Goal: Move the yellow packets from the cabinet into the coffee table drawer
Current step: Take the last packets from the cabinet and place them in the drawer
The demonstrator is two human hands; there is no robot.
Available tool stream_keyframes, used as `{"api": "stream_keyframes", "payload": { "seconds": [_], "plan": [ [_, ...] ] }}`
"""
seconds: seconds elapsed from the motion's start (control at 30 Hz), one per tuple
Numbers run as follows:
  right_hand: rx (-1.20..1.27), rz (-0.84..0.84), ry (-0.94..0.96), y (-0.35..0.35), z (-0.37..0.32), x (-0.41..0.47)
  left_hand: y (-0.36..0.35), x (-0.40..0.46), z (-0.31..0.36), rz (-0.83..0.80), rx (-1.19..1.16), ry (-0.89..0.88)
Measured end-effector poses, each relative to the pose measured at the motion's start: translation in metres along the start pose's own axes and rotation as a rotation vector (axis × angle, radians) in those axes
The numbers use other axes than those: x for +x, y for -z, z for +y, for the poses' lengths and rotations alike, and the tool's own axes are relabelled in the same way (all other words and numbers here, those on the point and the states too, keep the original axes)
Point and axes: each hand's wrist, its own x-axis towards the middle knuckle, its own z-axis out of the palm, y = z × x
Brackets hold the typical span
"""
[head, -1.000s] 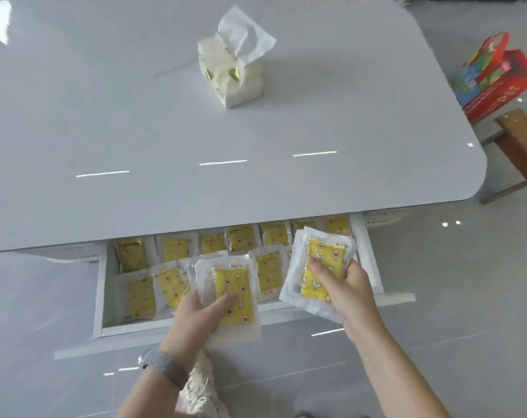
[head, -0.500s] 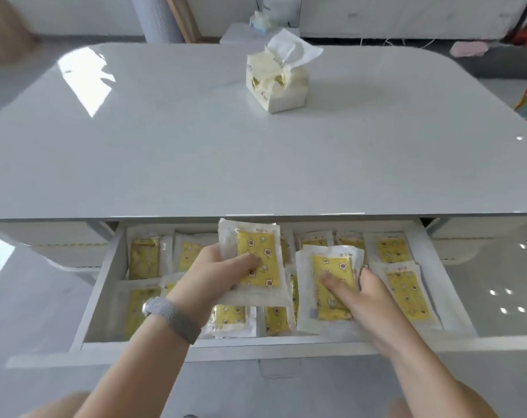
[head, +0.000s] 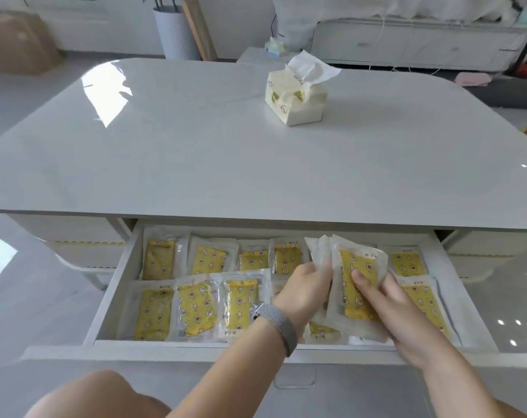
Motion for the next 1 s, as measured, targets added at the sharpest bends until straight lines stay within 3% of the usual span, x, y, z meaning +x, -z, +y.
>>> {"api": "stream_keyframes", "payload": {
  "seconds": [0.1,0.37,0.6,0.73,0.83,1.0],
  "plan": [
    [0.002,-0.009,0.041,0.0,0.002,0.001,-0.006,-0.009,0.007,-0.093,0.009,0.013],
    [-0.043,-0.023,0.035,0.007,0.007,0.001,-0.023,-0.005,0.002,0.01,0.316,-0.148],
    [-0.027,-0.106,0.048,0.002,-0.004,-0.008,-0.017,-0.015,0.001,-0.005,0.695,-0.144],
    [0.03,-0.153,0.112,0.004,-0.008,-0.014,0.003,-0.027,0.016,-0.08,0.496,-0.279],
    [-0.046,-0.257,0.099,0.005,-0.011,-0.018,0.023,-0.03,0.023,-0.13,0.171,-0.1],
    [-0.101,-0.245,-0.028,0.008,-0.007,-0.005,0.028,-0.028,0.016,-0.092,0.135,0.042]
  ]
}}
